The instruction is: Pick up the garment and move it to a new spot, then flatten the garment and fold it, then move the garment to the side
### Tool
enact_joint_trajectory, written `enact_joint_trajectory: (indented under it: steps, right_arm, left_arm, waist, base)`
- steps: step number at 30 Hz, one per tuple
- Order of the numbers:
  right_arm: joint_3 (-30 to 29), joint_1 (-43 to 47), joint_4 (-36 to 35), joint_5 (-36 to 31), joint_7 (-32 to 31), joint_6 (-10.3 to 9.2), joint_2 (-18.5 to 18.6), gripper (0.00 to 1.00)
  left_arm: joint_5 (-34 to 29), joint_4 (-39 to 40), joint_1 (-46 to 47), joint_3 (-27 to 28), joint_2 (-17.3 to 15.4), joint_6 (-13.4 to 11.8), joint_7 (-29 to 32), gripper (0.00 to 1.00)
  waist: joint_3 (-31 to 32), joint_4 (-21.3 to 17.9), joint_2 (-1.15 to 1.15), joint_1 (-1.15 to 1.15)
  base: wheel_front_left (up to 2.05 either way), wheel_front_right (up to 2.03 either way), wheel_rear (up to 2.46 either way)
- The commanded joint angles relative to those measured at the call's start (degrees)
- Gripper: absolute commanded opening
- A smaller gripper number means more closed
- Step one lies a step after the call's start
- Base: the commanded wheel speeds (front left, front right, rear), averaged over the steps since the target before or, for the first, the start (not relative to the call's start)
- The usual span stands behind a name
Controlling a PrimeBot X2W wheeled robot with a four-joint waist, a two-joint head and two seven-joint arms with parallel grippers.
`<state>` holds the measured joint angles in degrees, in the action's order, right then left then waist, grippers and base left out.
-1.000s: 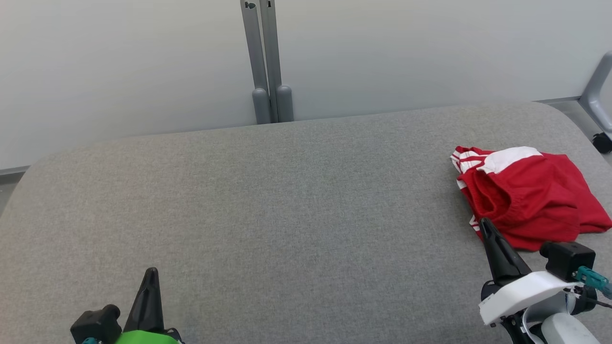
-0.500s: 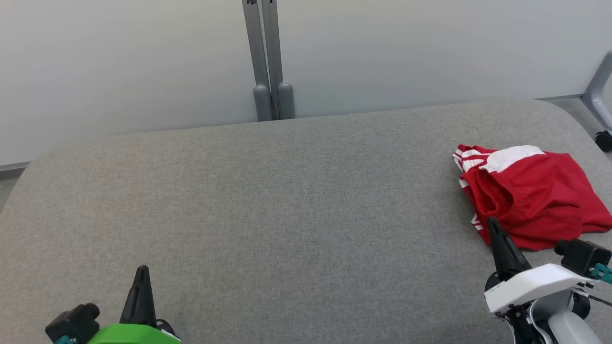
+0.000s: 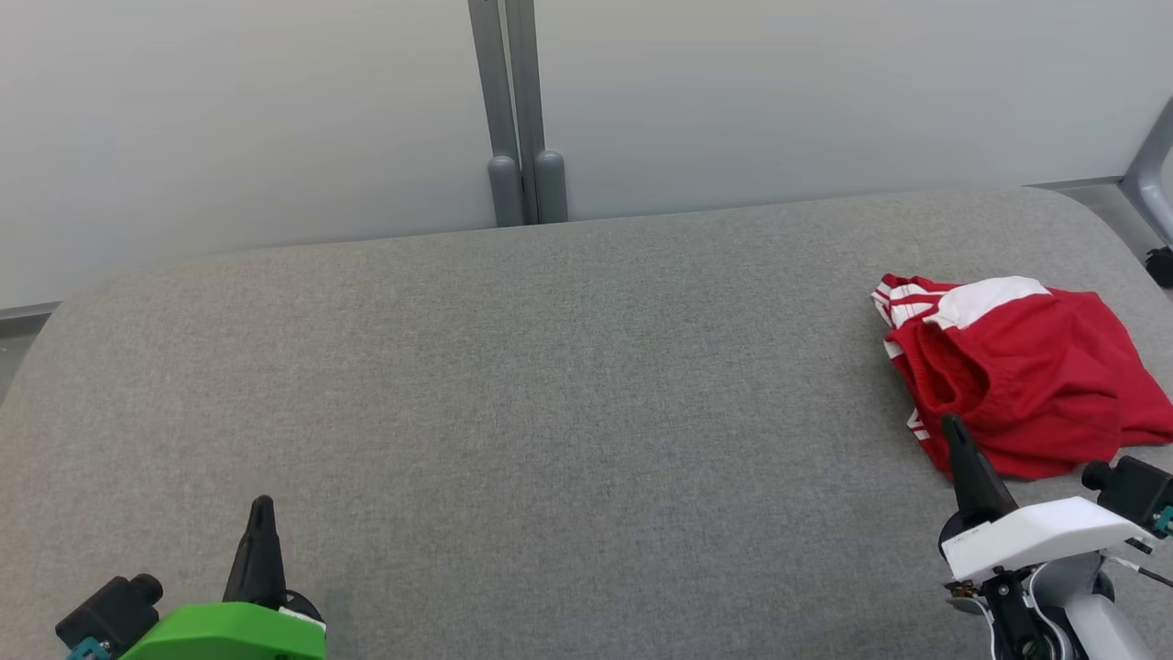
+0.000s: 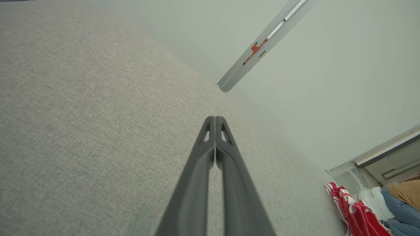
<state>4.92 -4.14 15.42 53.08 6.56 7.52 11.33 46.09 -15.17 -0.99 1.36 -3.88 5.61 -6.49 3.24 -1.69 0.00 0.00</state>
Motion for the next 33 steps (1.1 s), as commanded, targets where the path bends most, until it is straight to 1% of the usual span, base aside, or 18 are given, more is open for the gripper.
enact_joint_trajectory:
  steps: [1, 19, 33]
  right_arm:
    - [-0.73, -1.72, -0.92, 1.61, -0.47, -0.02, 0.00, 0.00]
    - [-3.70, -1.92, -1.13, 11.76, -3.91, -0.02, -2.26, 0.00]
    - [-5.66, -2.07, -1.25, 18.57, -6.23, -0.02, -3.83, 0.00]
  left_arm:
    - [1.69, 0.89, 2.05, 0.38, -0.01, 0.45, 0.46, 0.00]
    - [13.80, 1.02, 3.65, 1.73, 0.21, 0.87, 3.89, 0.00]
    - [21.73, 1.12, 4.69, 2.64, 0.38, 1.11, 6.18, 0.00]
  waist:
    - [-0.05, 0.03, 0.00, 0.00]
    - [-0.72, 0.36, 0.00, 0.00]
    - [-1.24, 0.62, 0.00, 0.00]
  base:
    - [0.00, 0.00, 0.00]
    - [0.00, 0.00, 0.00]
    - [0.00, 0.00, 0.00]
